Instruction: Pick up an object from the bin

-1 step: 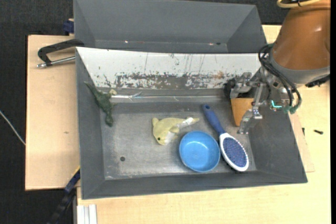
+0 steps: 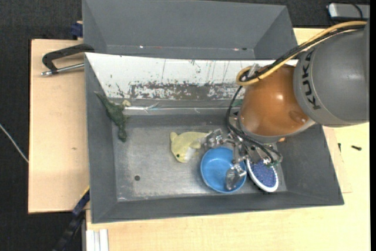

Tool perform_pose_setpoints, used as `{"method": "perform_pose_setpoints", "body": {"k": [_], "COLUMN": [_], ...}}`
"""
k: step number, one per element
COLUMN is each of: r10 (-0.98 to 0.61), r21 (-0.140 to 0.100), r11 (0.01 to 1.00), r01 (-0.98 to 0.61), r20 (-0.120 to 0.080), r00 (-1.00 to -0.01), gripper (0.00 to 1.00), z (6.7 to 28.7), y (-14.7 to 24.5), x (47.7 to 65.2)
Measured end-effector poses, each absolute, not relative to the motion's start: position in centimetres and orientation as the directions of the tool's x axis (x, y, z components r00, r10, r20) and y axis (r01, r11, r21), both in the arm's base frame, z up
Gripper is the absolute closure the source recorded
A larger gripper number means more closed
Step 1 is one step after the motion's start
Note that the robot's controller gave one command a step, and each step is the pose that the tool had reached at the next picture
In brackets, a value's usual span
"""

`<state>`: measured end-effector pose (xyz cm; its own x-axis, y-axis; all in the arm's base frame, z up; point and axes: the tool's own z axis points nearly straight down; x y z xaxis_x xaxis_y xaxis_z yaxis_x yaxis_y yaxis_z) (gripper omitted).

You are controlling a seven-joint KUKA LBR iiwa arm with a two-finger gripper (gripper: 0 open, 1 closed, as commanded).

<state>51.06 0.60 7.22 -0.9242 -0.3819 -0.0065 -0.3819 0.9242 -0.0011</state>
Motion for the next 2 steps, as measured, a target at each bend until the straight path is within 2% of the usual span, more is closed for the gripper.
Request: {"method": "perform_pose_setpoints", "body": {"k": [1, 2], "r10": [-0.318, -0.492], "r21": [-0.001, -0.002], "r11": [0.948, 0.87], "r01": [-0.318, -0.492], "r20": [-0.008, -0.006], "r00": [-0.948, -0.87], "gripper": [0.0, 0.0], "z": [10.19, 11.18], "y": [-0.05, -0.48], "x": [50.58, 51.01]}}
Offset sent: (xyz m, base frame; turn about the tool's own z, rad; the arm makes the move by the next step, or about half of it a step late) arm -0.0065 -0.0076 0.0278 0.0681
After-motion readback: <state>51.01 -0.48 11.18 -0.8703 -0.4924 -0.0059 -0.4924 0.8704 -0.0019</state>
